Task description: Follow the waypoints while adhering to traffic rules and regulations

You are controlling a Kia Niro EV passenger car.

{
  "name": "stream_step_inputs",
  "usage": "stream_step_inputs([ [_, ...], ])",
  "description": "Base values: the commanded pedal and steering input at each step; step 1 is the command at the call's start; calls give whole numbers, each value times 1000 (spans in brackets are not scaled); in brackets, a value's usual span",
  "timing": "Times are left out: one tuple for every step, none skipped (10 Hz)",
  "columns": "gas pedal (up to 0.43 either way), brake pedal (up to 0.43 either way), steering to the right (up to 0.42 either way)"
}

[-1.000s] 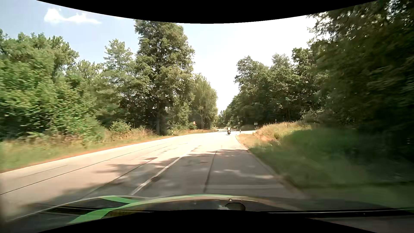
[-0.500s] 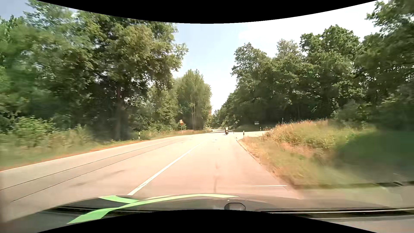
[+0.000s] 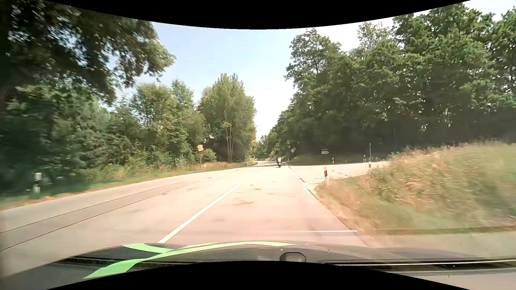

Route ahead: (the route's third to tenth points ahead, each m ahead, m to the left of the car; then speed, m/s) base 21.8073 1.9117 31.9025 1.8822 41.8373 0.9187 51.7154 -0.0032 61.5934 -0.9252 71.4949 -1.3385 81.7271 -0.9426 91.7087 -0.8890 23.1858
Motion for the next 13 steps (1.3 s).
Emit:
stream_step_inputs([
  [220, 0, 11],
  [220, 0, 10],
  [197, 0, 9],
  [169, 0, 8],
  [138, 0, 8],
  [138, 0, 4],
  [138, 0, 2],
  [150, 0, 2],
  [157, 0, 1],
  [189, 0, 0],
  [197, 0, 0],
  [248, 0, 0],
  [248, 0, 0],
])
